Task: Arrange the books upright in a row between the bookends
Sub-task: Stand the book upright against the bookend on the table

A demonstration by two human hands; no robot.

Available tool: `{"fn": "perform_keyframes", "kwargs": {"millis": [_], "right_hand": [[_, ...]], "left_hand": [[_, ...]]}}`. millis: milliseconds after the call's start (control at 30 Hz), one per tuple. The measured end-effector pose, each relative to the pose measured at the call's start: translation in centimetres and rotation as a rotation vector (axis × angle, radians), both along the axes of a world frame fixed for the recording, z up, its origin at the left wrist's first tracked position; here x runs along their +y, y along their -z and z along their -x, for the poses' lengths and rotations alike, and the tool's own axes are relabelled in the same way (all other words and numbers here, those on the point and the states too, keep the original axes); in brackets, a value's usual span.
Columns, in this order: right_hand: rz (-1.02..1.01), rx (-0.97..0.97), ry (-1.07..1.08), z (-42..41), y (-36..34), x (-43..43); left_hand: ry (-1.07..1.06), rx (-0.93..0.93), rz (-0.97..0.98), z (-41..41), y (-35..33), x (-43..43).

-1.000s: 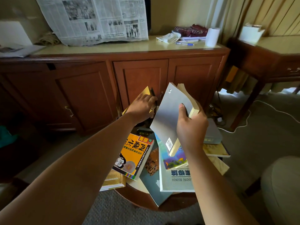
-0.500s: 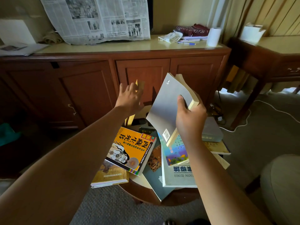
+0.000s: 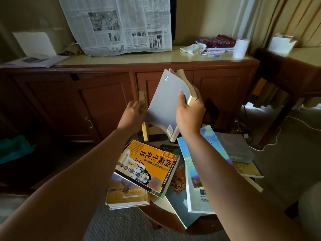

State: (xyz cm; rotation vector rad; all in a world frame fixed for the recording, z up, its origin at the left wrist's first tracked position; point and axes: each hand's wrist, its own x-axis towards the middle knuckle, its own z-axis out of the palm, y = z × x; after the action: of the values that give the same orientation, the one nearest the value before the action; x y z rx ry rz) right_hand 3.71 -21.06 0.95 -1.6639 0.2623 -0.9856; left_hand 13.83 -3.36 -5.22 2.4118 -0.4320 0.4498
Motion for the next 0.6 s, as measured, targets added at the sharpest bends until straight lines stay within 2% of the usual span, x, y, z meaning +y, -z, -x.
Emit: {"fn": "perform_keyframes", "kwargs": {"millis": [100, 233, 333, 500, 600], "right_hand": [[0.032, -0.014, 0.032, -2.3, 0.0, -0.5], [-0.029, -0.05, 0.107, -4.8, -0.2, -1.3], [-0.028, -0.023, 0.126, -6.0, -0.1, -1.3], [0.103, 0.028, 0.04, -7.5, 2.4, 0.9], [0.13, 0.163, -0.045, -8.1, 4.5, 2.8]], "left_hand": [[0.04, -0.009, 0.054, 0.1, 0.4, 0.1], [0.043, 0.009, 0.169, 0.0, 0.7, 0.0], [0.031, -0.013, 0.172, -0.1, 1.1, -0.1], [0.01, -0.051, 0.18, -0.3, 1.5, -0.4], [-0.003, -0.03, 0.222, -0.4, 1.7, -0.6]]}}
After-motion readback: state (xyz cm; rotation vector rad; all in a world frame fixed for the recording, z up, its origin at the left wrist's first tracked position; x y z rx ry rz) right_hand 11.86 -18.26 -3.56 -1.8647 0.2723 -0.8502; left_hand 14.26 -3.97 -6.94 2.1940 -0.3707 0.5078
